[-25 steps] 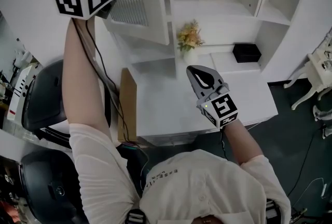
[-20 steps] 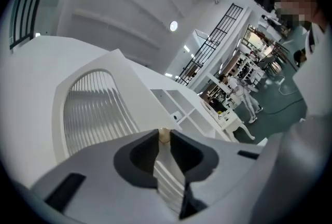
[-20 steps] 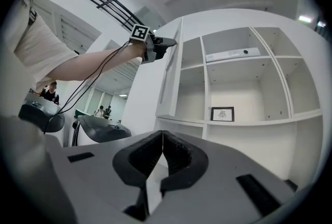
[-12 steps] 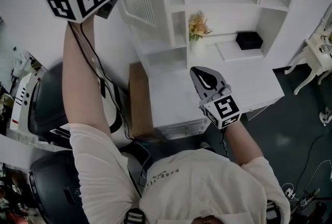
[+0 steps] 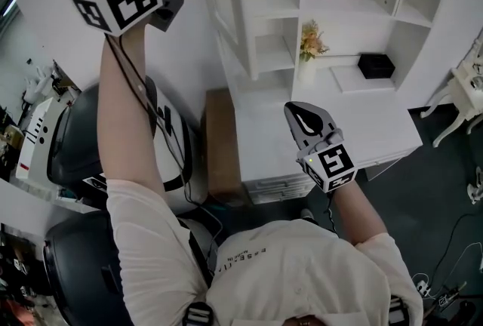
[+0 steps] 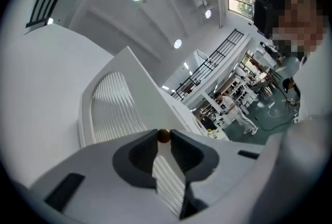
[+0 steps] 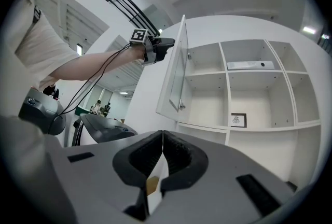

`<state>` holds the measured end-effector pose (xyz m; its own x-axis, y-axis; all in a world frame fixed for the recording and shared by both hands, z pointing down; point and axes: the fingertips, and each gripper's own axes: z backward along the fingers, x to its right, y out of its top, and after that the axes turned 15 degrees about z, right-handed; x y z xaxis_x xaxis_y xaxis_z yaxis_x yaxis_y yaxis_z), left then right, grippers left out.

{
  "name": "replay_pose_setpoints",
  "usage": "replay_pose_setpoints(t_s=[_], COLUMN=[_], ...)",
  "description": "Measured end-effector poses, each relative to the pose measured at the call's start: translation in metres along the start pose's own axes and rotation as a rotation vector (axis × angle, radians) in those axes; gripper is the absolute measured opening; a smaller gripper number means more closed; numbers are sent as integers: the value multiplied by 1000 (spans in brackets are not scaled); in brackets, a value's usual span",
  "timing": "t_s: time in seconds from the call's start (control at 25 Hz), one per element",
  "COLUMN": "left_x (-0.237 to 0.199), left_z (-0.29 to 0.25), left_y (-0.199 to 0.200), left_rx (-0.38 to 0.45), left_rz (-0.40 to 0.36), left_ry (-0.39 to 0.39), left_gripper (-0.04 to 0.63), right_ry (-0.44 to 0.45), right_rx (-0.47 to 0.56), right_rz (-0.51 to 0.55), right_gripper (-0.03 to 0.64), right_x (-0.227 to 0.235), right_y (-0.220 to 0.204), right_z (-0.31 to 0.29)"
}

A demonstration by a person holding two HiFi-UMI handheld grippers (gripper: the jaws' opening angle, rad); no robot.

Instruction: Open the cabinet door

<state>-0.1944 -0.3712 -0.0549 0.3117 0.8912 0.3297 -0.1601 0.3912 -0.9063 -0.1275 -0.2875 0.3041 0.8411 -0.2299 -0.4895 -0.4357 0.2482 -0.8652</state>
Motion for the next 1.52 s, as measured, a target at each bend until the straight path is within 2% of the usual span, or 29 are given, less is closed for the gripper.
replay_pose_setpoints(t_s=[0.2, 0.48, 0.68, 0.92, 1.0, 1.12, 1.16, 1.2, 1.24, 1.36, 1.52], left_x=[-9, -31, -39, -38, -40, -46, -48, -49, -49, -47, -28], left_z=[14, 11, 40, 44, 48, 62, 64, 66, 67, 74, 85], left_y=[-1, -15, -8, -3, -4, -8, -10, -11, -11, -13, -25], left_rx=[-10, 7, 41, 58, 67, 72, 83, 101, 122, 167, 146], left_rz=[16, 92, 121, 131, 126, 107, 123, 148, 176, 234, 229], left_ry=[-9, -31, -47, -45, -12, 97, 132, 155, 170, 207, 231], left_gripper=[80, 81, 83, 83, 84, 103, 148, 234, 245, 247, 247], right_ry=[15, 34, 48, 57, 57, 71, 76, 81, 88, 107, 136], right_rx=[0, -6, 6, 26, 28, 33, 37, 40, 41, 35, 23], right_rz=[5, -12, -6, -18, -37, -57, -58, -59, -59, -60, -57], right_gripper=[15, 15, 15, 15, 15, 15, 15, 15, 15, 15, 15], right_x=[-10, 0, -23, -27, -25, -28, -27, -27, -26, -24, -23], right_y=[1, -17, -3, 0, -4, -6, -5, -5, -4, -4, -8], right_z=[-11, -25, -34, -32, -31, -33, -33, -32, -31, -25, -15])
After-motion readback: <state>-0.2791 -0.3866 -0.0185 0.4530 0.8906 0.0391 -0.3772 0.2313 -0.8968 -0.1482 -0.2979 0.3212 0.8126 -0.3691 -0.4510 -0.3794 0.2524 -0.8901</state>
